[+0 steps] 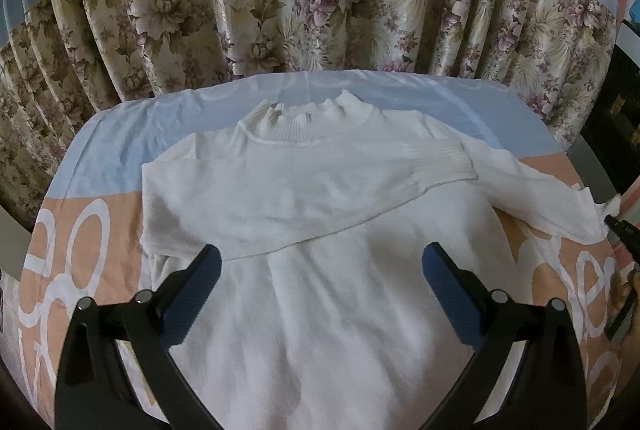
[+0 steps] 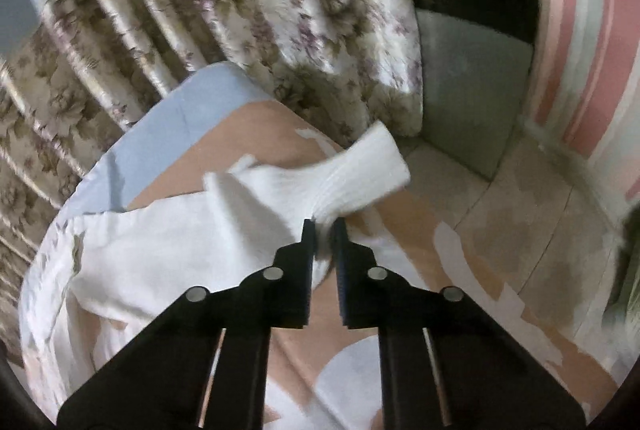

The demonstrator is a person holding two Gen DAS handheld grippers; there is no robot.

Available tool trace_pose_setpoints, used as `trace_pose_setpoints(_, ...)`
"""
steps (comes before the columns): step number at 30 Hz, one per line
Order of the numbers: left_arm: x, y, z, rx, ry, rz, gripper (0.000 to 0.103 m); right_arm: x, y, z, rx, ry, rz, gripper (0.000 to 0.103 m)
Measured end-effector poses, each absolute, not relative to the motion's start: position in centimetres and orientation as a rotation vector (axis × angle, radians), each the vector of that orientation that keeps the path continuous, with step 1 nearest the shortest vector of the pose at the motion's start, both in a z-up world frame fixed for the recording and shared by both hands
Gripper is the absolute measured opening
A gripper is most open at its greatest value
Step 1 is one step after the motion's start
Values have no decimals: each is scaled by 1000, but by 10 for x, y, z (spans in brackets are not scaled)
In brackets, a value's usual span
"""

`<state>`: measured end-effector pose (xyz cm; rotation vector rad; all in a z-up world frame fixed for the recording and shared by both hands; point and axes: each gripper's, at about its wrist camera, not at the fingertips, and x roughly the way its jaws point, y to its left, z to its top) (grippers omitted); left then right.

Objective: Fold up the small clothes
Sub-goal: 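Grasp the other sleeve cuff with the right tool and lift it, then lay the held sleeve across the sweater body and open the right tool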

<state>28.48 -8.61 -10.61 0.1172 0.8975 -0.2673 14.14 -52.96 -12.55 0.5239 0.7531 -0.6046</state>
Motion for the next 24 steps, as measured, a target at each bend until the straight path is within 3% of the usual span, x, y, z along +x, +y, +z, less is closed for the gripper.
trace_pose_setpoints(19, 315, -48, -138, 93, 961, -223, 101, 298, -294, -57, 245, 715, 45, 8)
trace_pose_setpoints(24, 318, -12, -145, 66, 980, -164, 101, 339, -207, -86, 179, 824, 261, 8)
